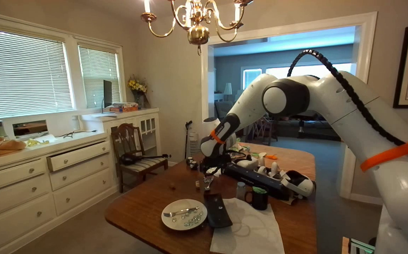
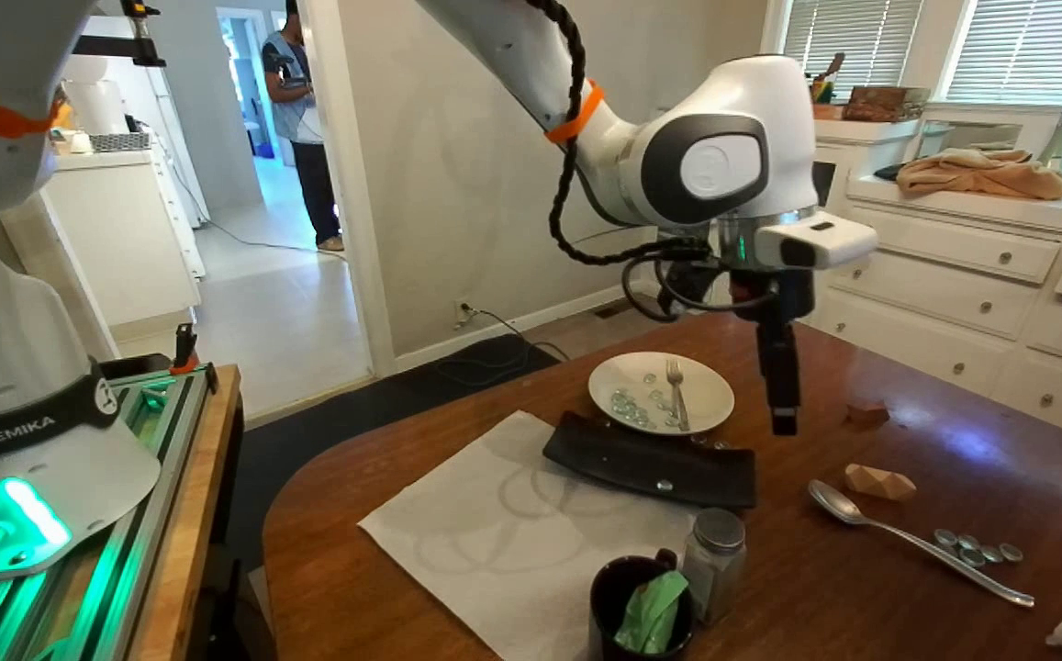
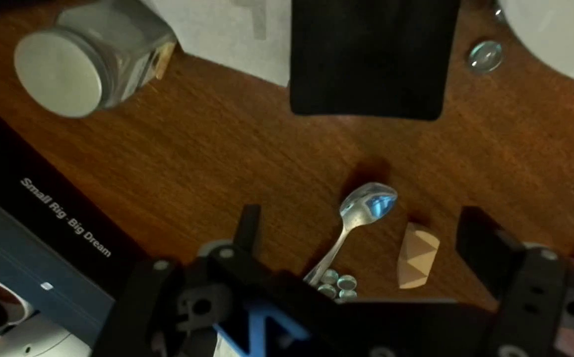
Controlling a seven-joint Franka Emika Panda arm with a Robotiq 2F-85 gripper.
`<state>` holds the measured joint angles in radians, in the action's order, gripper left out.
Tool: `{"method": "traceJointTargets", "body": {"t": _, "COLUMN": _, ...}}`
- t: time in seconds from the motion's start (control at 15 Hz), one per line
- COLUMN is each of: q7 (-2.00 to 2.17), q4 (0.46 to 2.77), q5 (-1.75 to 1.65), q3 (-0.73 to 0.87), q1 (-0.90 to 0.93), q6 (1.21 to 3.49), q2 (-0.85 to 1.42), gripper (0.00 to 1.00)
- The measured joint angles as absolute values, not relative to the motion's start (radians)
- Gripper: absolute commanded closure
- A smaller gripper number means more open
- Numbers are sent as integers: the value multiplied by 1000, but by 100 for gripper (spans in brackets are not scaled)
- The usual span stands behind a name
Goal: Put the silver spoon on the white plate.
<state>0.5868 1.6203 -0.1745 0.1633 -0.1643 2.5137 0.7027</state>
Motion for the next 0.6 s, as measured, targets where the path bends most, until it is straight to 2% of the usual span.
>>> {"method": "traceJointTargets", "body": {"t": 0.27, "q7": 283, "q4": 1510, "q5": -49, "q3": 42, "q1": -391, "q6": 2531, "q2": 788, "gripper": 0}}
{"method": "traceJointTargets", "body": {"t": 0.6, "q7": 91, "q4": 1297, "q5": 94, "q3": 41, "q1": -445, "q6": 2489, "q2": 943, "gripper": 0}}
